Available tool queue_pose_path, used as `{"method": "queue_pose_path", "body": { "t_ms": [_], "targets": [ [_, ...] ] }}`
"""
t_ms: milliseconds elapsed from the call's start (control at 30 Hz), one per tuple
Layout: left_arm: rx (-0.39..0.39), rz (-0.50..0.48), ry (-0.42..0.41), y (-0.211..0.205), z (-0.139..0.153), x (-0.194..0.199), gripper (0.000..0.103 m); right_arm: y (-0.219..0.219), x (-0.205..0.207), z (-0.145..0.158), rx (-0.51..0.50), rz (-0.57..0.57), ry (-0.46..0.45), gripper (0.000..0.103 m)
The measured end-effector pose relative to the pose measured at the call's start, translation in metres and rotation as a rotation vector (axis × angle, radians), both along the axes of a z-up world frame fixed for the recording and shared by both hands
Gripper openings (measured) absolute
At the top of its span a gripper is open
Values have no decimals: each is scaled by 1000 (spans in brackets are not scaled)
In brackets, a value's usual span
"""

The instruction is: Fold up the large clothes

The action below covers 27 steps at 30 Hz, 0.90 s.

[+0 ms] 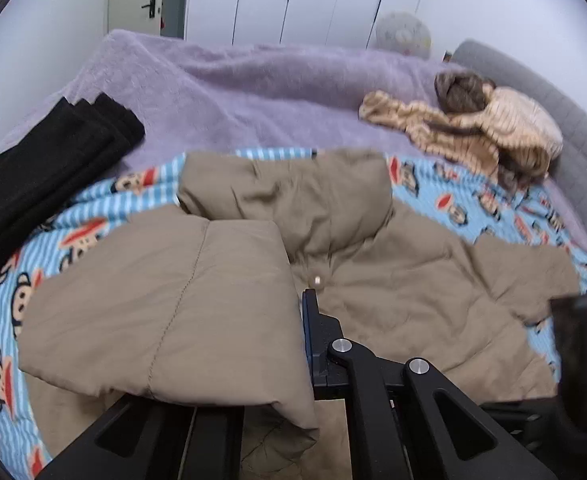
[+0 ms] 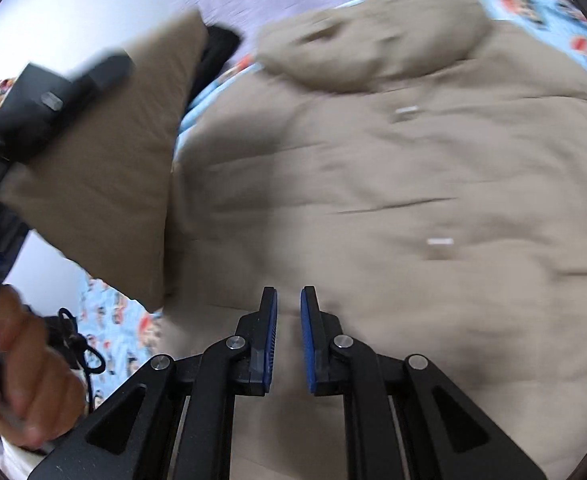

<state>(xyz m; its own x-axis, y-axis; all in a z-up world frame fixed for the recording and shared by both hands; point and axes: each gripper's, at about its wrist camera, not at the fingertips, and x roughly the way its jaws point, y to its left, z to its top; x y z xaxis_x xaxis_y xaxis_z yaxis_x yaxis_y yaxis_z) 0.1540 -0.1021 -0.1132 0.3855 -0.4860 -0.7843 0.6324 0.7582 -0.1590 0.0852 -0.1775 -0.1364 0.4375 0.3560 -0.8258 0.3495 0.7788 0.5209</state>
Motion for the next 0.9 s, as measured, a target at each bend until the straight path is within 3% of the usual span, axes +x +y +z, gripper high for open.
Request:
{"method": "queue_pose_path", "body": {
  "t_ms": [133, 167, 233, 267, 300, 333, 433, 500, 533, 633, 667, 733, 767, 800, 900],
  "targets": [
    [167, -16, 34, -10, -56, -18, 9, -48, -30, -14, -35, -75, 55, 13],
    [183, -15, 24, -8, -60, -23, 9, -55, -35, -20, -28, -93, 69, 13],
    [181, -27, 7, -3, -55, -30, 20, -62, -42, -31, -5, -115, 81, 13],
    [176, -45, 6, -1, -49, -33, 51, -63, -43, -35, 5, -120, 79, 13],
    [169, -53, -3, 2, -41, -38, 90, -62, -42, -36, 11, -122, 74, 13],
    [158, -41, -41, 7, -32, -45, 101, -61, -43, -38, 15, -123, 67, 13],
    [146, -45, -113, 23, -4, -52, 103, -55, -36, -43, 22, -137, 63, 13],
    [136, -16, -107, 43, 11, -43, 103, -52, -32, -39, 18, -147, 63, 14],
    [127, 14, -100, 60, 18, -37, 103, -74, -41, -32, 10, -147, 58, 14],
    [99, 143, -40, 112, 26, -7, 103, -81, -43, -10, -52, -122, 32, 14],
    [84, 208, -1, 136, 27, 7, 103, -77, -40, -3, -77, -105, 20, 19],
    [52, 300, 79, 176, 20, 31, 103, -67, -40, 15, -142, -51, -11, 61],
    [36, 350, 116, 196, 16, 43, 103, -59, -36, 23, -173, -23, -28, 95],
    [11, 395, 154, 215, 11, 55, 103, -49, -32, 31, -199, 12, -61, 99],
    [-63, 436, 290, 244, -10, 78, 103, -4, -9, 53, -312, 158, -141, 99]
  ]
}}
